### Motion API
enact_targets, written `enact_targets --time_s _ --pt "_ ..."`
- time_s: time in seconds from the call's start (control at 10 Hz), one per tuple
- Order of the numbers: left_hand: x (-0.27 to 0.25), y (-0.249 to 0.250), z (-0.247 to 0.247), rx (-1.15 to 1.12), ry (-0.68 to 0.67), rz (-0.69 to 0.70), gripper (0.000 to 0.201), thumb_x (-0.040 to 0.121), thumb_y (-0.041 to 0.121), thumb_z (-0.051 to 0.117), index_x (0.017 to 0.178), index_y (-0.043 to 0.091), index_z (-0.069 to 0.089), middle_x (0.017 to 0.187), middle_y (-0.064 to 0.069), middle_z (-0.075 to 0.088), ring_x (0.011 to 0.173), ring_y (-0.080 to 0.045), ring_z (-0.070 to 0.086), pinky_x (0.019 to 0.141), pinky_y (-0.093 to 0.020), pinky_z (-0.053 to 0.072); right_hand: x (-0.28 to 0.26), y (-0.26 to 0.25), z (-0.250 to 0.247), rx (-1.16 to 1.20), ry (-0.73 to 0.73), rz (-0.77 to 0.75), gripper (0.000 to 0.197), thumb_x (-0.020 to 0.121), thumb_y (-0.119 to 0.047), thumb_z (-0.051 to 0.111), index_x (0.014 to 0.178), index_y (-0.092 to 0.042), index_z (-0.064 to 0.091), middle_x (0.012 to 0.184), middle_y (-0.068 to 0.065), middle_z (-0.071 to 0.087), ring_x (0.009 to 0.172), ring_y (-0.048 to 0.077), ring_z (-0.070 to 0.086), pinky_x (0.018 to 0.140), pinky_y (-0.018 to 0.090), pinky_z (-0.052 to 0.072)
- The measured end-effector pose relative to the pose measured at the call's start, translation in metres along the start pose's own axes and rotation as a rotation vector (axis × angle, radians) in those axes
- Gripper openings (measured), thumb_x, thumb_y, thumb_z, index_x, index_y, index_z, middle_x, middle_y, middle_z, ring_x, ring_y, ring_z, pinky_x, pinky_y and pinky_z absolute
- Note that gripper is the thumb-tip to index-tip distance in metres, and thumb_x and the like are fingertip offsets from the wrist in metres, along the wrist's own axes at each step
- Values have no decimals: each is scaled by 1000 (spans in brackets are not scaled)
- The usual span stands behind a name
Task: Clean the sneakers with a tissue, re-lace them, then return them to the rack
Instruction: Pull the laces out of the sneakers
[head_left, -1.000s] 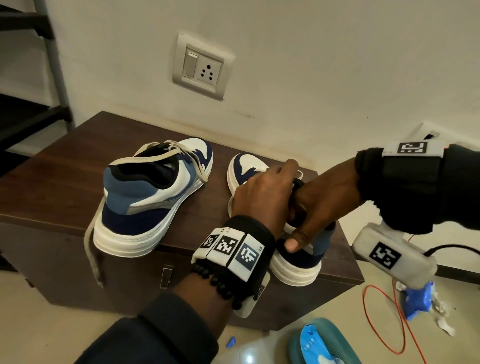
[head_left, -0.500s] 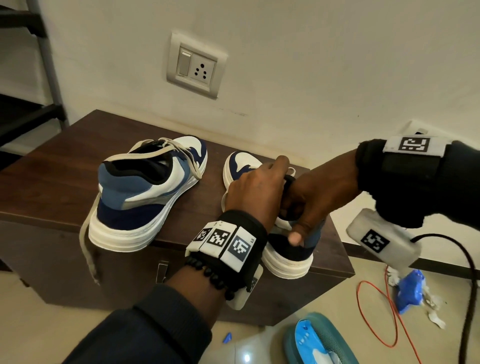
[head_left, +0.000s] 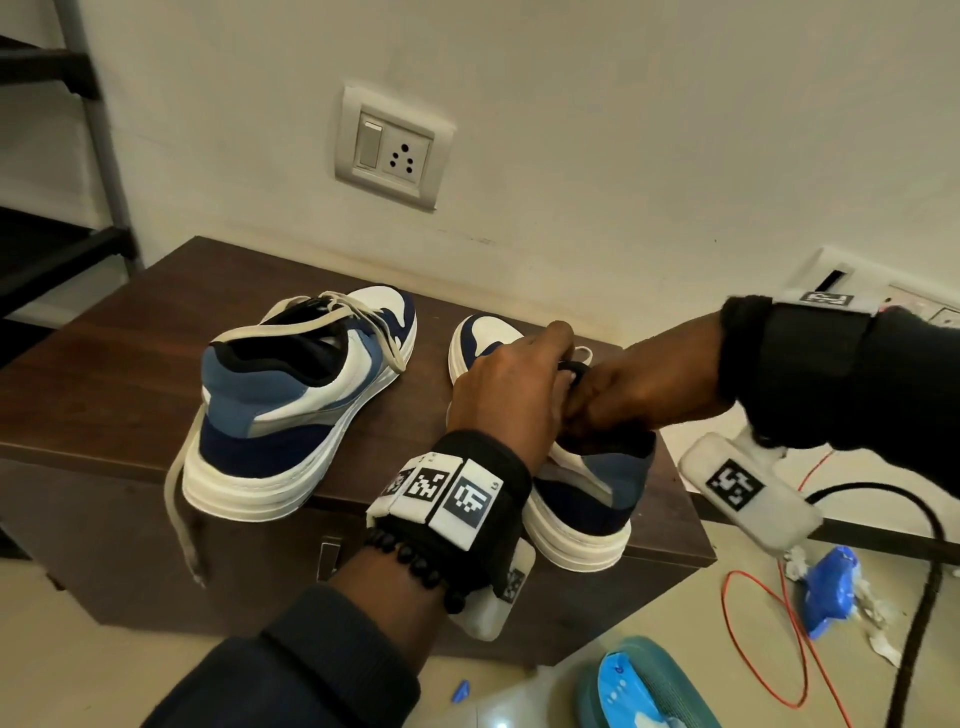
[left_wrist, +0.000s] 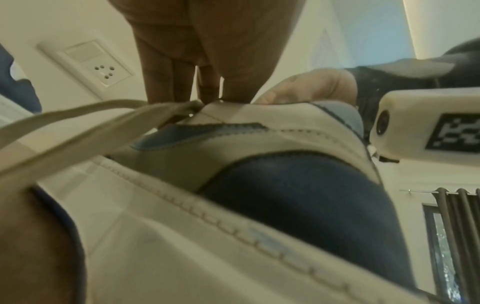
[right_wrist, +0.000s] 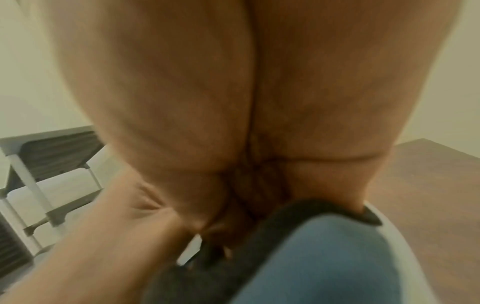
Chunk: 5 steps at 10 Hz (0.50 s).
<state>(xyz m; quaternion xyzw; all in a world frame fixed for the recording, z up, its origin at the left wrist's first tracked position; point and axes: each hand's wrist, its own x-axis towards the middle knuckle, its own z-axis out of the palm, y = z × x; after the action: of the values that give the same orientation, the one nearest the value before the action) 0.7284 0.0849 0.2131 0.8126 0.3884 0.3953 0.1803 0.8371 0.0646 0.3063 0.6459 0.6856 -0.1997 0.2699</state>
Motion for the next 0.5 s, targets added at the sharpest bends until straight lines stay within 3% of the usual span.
enact_targets --time_s 0.1,0.2,0.3,0.4,0.5 --pt "1 0 0 -18 1 -3 12 92 22 53 104 18 54 95 -1 66 89 -28 61 66 -35 41 0 -2 -1 78 -9 -33 28 94 -5 46 114 12 55 70 -5 43 60 3 38 57 14 37" --pt "4 -2 2 -53 7 -34 10 92 24 54 100 17 54 91 -5 67 88 -31 60 66 -35 40 2 -9 6 96 51 -57 16 95 -7 43 91 2 55 78 7 53 67 15 47 68 21 45" --pt "6 -1 0 -70 0 -45 11 92 27 54 98 18 54 89 -6 67 87 -30 60 69 -38 46 7 -10 7 120 48 -3 17 96 -9 41 86 -4 54 80 9 54 71 20 49 73 22 47" --pt "6 -1 0 -112 -2 -79 9 91 27 57 97 20 57 86 -6 67 85 -29 60 71 -40 49 12 -20 5 -45 -1 88 35 99 -11 38 66 -25 34 68 -8 33 58 2 30 55 9 37" --pt "7 -1 2 -122 -5 -85 6 90 26 58 96 23 57 86 -5 67 83 -27 61 70 -40 50 13 -25 5 -163 -97 109 42 99 -12 38 65 -29 22 69 -13 25 57 -2 23 51 8 35"
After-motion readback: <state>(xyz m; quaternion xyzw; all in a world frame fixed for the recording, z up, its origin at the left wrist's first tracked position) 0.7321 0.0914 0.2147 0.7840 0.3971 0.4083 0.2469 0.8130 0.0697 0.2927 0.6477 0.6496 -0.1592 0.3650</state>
